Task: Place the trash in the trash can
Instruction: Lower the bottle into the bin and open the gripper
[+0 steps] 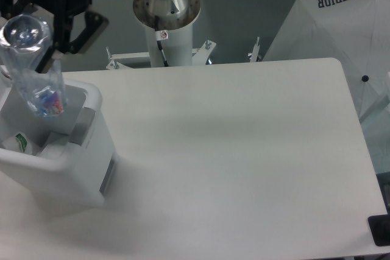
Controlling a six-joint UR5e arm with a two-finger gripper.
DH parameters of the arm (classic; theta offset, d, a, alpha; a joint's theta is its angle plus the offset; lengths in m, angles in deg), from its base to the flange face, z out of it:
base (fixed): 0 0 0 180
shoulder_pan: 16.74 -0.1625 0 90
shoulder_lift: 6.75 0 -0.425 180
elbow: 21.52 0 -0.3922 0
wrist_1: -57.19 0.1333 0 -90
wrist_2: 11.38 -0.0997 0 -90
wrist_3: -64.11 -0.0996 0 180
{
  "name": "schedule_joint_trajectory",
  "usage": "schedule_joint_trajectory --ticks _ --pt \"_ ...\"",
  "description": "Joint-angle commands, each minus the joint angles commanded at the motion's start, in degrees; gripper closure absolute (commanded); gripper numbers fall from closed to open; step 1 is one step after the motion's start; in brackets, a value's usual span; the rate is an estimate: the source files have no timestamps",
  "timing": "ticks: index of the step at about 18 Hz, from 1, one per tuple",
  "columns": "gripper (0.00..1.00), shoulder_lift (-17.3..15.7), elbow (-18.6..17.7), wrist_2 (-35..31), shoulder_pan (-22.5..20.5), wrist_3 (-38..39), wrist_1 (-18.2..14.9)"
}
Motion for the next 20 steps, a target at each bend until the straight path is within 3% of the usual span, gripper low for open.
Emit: schedule_joint_trajectory --ticks 5,12,14,15,20 --pt "0.40 -0.09 -4.66 -0.44 2.20 -0.88 0.44" --pt "0.34 0.17 -8.53 -0.61 2.55 -1.67 3.87" --pt "0.22 0.00 -9.76 -0.70 2.99 -2.20 3.87" --pt "0.03 -0.09 -10.20 -0.79 3.08 -2.20 3.87" --pt "0.00 0.00 -9.85 -0.79 3.17 -2.20 3.87"
